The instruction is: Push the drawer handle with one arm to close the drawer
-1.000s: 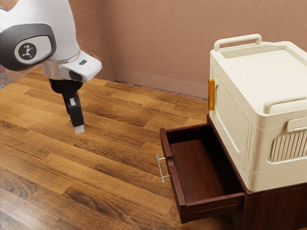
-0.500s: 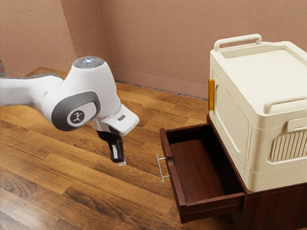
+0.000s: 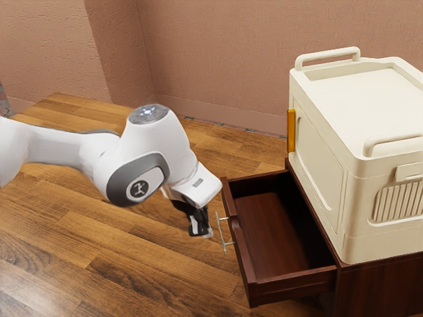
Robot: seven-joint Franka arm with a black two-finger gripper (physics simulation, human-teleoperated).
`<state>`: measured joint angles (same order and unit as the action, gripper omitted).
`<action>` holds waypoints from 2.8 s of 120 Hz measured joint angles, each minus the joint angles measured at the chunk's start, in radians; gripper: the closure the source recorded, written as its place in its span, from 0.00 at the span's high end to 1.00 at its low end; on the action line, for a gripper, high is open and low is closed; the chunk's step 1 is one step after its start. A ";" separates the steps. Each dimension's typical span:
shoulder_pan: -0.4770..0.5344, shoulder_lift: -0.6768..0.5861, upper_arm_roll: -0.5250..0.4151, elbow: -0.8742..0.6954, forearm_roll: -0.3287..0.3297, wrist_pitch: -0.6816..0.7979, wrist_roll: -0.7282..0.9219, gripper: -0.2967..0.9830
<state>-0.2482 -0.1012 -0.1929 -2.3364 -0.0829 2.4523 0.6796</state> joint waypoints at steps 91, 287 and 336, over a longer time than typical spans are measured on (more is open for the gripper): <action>-0.076 0.157 0.001 0.155 -0.010 0.074 0.031 0.15; -0.172 0.378 0.001 0.415 0.064 0.105 0.053 0.15; -0.001 -0.056 0.045 0.206 0.064 -0.175 -0.020 0.47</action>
<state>-0.2490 -0.1569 -0.1476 -2.1303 -0.0193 2.2774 0.6595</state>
